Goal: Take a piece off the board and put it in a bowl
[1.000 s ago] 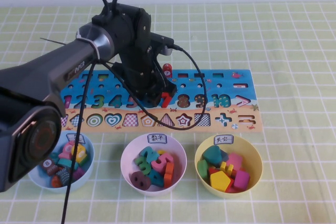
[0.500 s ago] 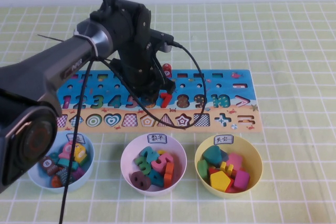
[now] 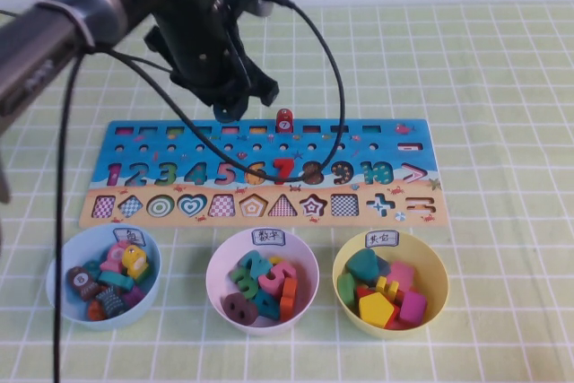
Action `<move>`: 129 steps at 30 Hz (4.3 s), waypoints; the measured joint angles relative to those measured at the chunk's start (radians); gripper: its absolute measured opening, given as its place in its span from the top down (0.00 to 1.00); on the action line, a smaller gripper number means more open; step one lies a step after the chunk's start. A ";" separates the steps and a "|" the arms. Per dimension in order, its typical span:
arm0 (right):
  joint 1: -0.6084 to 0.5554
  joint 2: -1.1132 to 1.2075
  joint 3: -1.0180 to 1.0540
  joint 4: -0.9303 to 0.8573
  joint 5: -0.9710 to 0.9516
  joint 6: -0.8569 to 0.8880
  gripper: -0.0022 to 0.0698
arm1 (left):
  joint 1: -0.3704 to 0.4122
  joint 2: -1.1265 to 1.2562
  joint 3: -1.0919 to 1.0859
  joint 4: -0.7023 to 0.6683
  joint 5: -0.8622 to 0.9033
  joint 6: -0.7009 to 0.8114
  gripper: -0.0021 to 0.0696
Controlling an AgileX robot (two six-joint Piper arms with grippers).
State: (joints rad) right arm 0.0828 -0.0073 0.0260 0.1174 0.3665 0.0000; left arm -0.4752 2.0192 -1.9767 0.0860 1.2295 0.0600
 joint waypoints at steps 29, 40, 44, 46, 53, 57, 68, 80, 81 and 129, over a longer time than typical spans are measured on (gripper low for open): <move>0.000 0.000 0.000 0.000 0.000 0.000 0.99 | -0.346 -0.471 0.816 0.015 -0.258 -0.107 0.62; 0.000 0.000 0.000 0.000 0.000 0.000 0.99 | -0.342 -0.358 0.816 0.139 -0.340 -0.206 0.62; 0.000 0.000 0.000 0.000 0.000 0.000 0.99 | -0.342 -0.300 0.797 0.135 -0.345 -0.224 0.62; 0.000 0.000 0.000 0.000 0.000 0.000 0.99 | -0.342 -0.285 0.773 0.135 -0.345 -0.230 0.62; 0.000 0.000 0.000 0.000 0.000 0.000 0.99 | -0.342 -0.276 0.704 0.142 -0.331 -0.228 0.33; 0.000 0.000 0.000 0.000 0.000 0.000 0.99 | -0.342 -0.276 0.690 0.142 -0.278 -0.206 0.24; 0.000 0.000 0.000 0.000 0.000 0.000 0.99 | -0.354 -0.554 0.689 0.184 -0.422 -0.204 0.87; 0.000 0.000 0.000 0.000 0.000 0.000 0.99 | -0.355 -1.036 0.944 0.132 -0.559 -0.204 0.97; 0.000 0.000 0.000 0.000 0.000 0.000 0.99 | -0.355 -1.072 0.987 0.122 -0.578 -0.204 0.97; 0.000 0.000 0.000 0.000 0.000 0.000 0.99 | 0.226 -1.781 1.999 0.073 -1.379 -0.246 0.98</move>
State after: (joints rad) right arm 0.0828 -0.0073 0.0260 0.1174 0.3665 0.0000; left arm -0.2491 0.2380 0.0227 0.1589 -0.1495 -0.1861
